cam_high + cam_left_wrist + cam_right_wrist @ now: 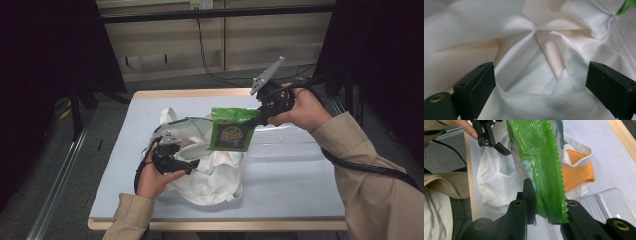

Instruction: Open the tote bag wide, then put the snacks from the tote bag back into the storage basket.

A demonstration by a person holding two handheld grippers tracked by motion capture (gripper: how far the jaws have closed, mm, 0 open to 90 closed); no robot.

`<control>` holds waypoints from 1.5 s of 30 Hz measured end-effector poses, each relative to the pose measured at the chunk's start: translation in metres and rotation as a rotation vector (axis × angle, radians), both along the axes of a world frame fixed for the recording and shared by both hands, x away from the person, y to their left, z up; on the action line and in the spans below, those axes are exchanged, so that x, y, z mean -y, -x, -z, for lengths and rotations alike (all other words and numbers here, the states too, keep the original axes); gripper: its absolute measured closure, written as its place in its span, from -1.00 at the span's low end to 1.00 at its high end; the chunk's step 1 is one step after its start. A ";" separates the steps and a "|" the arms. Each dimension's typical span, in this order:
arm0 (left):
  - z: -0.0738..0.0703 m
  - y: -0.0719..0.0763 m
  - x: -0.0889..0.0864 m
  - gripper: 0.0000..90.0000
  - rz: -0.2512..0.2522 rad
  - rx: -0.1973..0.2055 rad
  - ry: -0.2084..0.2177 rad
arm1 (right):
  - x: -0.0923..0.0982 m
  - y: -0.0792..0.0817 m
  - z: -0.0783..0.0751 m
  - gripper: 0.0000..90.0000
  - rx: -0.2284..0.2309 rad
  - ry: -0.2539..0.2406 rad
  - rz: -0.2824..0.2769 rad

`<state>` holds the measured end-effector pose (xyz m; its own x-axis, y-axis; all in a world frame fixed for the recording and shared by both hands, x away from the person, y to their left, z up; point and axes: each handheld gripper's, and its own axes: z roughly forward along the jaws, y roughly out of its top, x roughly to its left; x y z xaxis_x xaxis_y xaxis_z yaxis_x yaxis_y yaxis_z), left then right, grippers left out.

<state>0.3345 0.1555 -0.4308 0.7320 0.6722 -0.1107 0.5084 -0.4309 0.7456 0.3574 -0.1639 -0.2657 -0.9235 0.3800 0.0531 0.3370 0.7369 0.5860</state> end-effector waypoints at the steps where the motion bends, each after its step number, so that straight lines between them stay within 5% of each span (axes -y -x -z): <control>1: 0.000 0.000 0.000 -0.81 -0.003 0.004 -0.006 | 0.003 0.000 -0.002 0.79 0.003 -0.002 -0.002; 10: 0.001 -0.001 0.001 -0.81 -0.001 0.001 -0.002 | 0.032 -0.001 -0.008 0.79 0.008 0.010 0.050; 20: 0.002 -0.002 0.000 -0.81 -0.003 -0.005 0.020 | 0.048 -0.008 0.002 0.79 -0.006 0.029 0.083; 31: 0.002 -0.006 -0.002 -0.82 0.012 -0.009 -0.005 | 0.080 -0.014 0.001 0.79 -0.006 0.030 0.141; 45: 0.003 -0.007 -0.002 -0.82 0.015 -0.015 -0.005 | 0.099 -0.021 0.001 0.79 0.019 0.031 0.155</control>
<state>0.3411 0.1571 -0.4334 0.7402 0.6619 -0.1184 0.5132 -0.4423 0.7355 0.3780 -0.2633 -0.2662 -0.8542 0.5194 0.0225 0.4375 0.6948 0.5708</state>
